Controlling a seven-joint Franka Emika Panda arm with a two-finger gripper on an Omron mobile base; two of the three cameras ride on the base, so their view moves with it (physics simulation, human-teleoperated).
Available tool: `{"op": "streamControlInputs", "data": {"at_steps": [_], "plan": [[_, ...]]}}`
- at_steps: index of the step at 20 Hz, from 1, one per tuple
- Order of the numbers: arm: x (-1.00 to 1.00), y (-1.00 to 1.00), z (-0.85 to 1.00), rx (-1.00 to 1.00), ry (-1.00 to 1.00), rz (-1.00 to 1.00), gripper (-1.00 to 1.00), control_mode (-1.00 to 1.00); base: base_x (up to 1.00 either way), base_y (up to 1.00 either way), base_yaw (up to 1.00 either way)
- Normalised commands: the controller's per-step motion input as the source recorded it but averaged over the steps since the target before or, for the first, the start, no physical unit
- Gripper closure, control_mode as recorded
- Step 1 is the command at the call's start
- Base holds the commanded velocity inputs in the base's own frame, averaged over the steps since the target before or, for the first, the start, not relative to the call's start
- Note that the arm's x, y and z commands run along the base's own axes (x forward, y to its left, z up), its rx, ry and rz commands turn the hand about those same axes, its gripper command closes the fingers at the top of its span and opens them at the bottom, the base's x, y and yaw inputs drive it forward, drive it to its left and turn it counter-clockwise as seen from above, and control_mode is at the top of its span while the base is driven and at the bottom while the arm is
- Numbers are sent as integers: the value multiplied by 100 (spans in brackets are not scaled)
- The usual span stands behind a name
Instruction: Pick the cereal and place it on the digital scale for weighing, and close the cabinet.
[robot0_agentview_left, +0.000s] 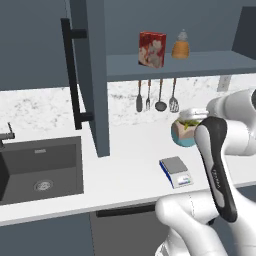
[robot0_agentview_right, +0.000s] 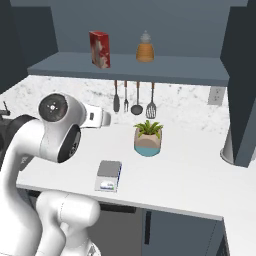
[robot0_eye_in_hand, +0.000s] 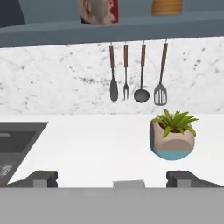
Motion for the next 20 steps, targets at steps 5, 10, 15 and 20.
{"op": "streamControlInputs", "data": {"at_steps": [5,10,15,20], "plan": [[-12,-9,49,2,-24,0,-100,-100,0,0,0],[-17,-9,48,3,-27,0,-100,-100,0,0,0],[-16,-1,50,0,-18,0,-100,-100,0,0,0],[-1,-7,46,0,-2,0,-100,-100,0,0,0]]}}
